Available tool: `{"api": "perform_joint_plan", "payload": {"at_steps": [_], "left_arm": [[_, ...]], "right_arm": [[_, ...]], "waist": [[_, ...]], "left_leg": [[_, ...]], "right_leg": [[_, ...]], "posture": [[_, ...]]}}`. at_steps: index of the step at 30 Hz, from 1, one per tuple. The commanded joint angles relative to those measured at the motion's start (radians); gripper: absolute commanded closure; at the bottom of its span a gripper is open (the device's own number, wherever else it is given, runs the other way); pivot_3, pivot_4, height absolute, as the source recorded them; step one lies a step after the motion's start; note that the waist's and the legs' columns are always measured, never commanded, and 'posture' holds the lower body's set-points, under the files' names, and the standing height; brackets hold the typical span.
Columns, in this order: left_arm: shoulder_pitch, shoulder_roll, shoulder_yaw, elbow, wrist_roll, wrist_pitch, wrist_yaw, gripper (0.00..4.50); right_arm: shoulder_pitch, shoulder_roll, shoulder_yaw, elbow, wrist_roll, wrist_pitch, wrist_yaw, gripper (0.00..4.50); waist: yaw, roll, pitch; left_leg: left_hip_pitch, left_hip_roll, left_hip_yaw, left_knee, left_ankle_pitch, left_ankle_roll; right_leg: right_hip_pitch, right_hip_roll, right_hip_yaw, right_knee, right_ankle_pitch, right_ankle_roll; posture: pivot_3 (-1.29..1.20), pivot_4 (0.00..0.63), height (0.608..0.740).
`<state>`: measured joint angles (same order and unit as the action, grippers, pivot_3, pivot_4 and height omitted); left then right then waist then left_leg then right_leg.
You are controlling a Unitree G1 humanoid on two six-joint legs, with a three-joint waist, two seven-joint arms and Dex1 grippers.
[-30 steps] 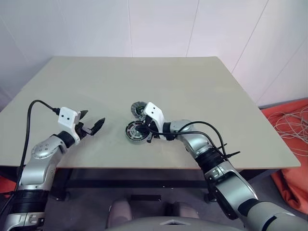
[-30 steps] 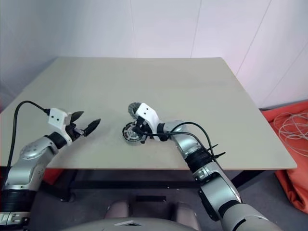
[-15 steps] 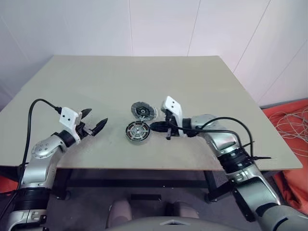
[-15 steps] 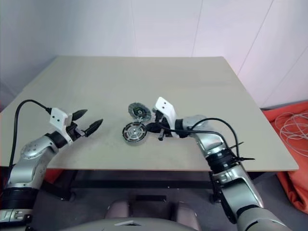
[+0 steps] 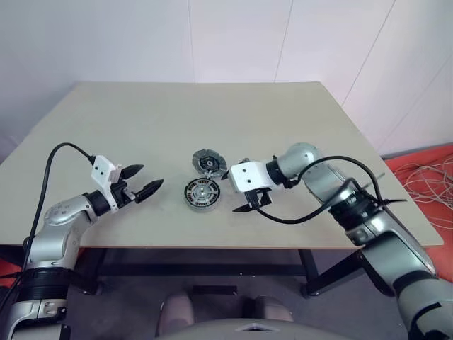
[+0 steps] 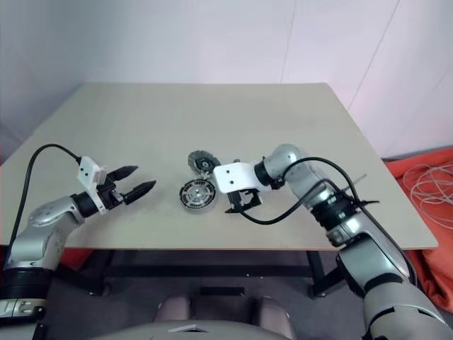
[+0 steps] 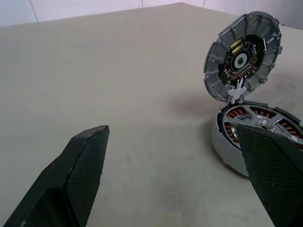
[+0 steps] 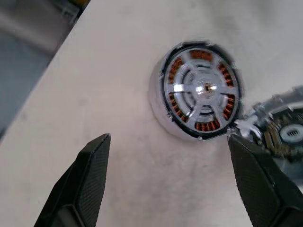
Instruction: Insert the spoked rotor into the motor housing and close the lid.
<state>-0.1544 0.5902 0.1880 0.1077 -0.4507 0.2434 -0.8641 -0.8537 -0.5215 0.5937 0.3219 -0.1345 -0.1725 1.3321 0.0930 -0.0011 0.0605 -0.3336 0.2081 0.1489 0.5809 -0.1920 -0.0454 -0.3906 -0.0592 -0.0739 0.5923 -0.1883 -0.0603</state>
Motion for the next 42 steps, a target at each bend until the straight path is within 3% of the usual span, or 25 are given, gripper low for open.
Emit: {"api": "perform_joint_plan", "payload": {"at_steps": [1,8,13,27,30,40,41,42], "left_arm": [[-0.001,-0.002,0.029,-0.054,-0.023,0.003,0.006,0.00],[0.051,-0.013,0.054,-0.112,-0.037,0.009,0.037,0.00],[0.074,-0.021,0.060,-0.143,-0.043,0.014,0.053,0.00],[0.059,-0.032,0.054,-0.145,-0.041,0.016,0.063,0.00],[0.059,-0.034,0.054,-0.144,-0.040,0.013,0.062,0.00],[0.057,-0.049,0.053,-0.147,-0.034,0.006,0.074,0.00],[0.057,-0.049,0.053,-0.147,-0.034,0.007,0.075,0.00],[0.057,-0.050,0.052,-0.148,-0.034,0.006,0.076,0.00]], "right_arm": [[-0.123,0.045,0.059,0.128,-0.084,-0.228,0.032,0.02],[-0.237,0.143,0.133,0.332,-0.199,-0.489,0.006,0.02],[-0.273,0.176,0.157,0.435,-0.275,-0.584,-0.037,0.02],[-0.338,0.270,0.171,0.609,-0.395,-0.681,-0.119,0.02],[-0.337,0.282,0.171,0.616,-0.398,-0.689,-0.111,0.65],[-0.350,0.316,0.175,0.649,-0.422,-0.705,-0.125,4.21],[-0.351,0.318,0.174,0.650,-0.422,-0.704,-0.123,4.48],[-0.353,0.320,0.173,0.652,-0.422,-0.702,-0.121,4.48]], "waist": [[-0.002,0.000,0.000],[-0.008,-0.001,0.000],[-0.018,-0.001,0.000],[-0.030,0.000,0.000],[-0.030,0.000,0.001],[-0.030,0.000,0.001],[-0.030,0.000,0.001],[-0.032,0.000,0.001]], "left_leg": [[0.000,0.000,0.000,0.000,0.000,0.000],[-0.006,0.000,0.000,0.001,0.000,0.000],[-0.008,0.001,0.000,0.002,0.000,0.000],[-0.008,0.007,0.000,0.008,0.000,0.000],[-0.008,0.007,0.000,0.008,0.000,0.000],[-0.008,0.007,0.000,0.008,0.000,0.000],[-0.008,0.007,0.000,0.008,0.000,0.000],[-0.008,0.008,0.000,0.008,0.000,0.000]], "right_leg": [[0.000,0.000,0.000,0.001,0.000,-0.001],[-0.010,0.000,0.001,0.013,0.001,-0.013],[-0.012,0.001,0.000,0.015,0.000,-0.013],[-0.012,0.002,0.000,0.016,-0.002,-0.009],[-0.012,0.002,0.000,0.016,0.000,-0.013],[-0.012,0.002,0.000,0.017,0.000,-0.013],[-0.012,0.002,0.000,0.017,0.000,-0.013],[-0.012,0.002,0.000,0.017,0.000,-0.013]], "posture": [[0.00,0.000,0.740],[0.00,0.000,0.740],[0.00,0.000,0.740],[0.00,0.000,0.740],[0.00,0.000,0.740],[0.00,0.000,0.740],[0.00,0.000,0.740],[0.00,0.000,0.740]]}}
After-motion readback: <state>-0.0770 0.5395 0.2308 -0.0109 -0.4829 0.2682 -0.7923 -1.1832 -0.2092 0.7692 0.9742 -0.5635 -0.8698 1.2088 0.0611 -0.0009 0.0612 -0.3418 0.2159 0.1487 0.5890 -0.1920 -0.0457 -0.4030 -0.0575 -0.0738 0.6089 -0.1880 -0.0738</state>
